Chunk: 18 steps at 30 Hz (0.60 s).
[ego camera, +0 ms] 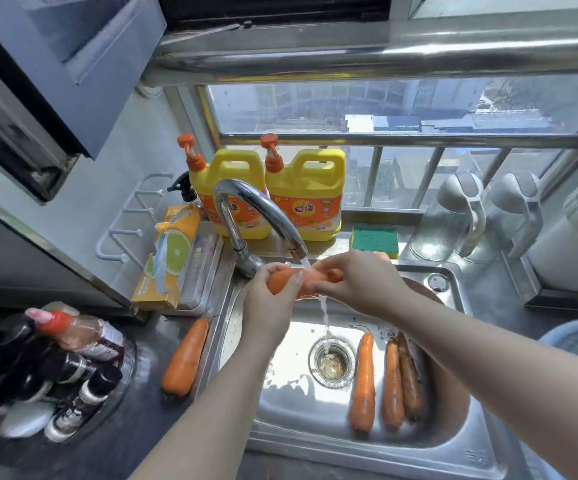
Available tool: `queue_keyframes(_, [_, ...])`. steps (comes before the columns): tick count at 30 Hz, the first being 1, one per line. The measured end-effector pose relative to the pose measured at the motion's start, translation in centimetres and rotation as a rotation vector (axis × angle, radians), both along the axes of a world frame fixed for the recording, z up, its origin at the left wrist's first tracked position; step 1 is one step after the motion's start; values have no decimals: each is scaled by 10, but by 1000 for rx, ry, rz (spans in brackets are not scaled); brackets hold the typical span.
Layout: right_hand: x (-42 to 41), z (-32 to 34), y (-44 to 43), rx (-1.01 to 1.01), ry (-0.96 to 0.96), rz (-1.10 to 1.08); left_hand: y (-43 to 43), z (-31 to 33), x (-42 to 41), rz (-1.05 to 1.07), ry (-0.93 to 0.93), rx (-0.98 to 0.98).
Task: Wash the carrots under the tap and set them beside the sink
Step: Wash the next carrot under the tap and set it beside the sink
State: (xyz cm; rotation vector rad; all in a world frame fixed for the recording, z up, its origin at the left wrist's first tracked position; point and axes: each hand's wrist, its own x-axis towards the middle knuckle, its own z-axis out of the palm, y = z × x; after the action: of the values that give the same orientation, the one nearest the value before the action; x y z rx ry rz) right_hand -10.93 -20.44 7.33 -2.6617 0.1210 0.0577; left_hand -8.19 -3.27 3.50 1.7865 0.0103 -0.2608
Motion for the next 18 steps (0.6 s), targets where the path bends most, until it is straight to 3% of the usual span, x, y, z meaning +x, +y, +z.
queue_keyframes(8, [6,0,-20,382,274,-26,2,3,4,-149,107,1])
queue_keyframes(18, [12,3,-18,462,279,-49,1,5,1,-168,49,-2])
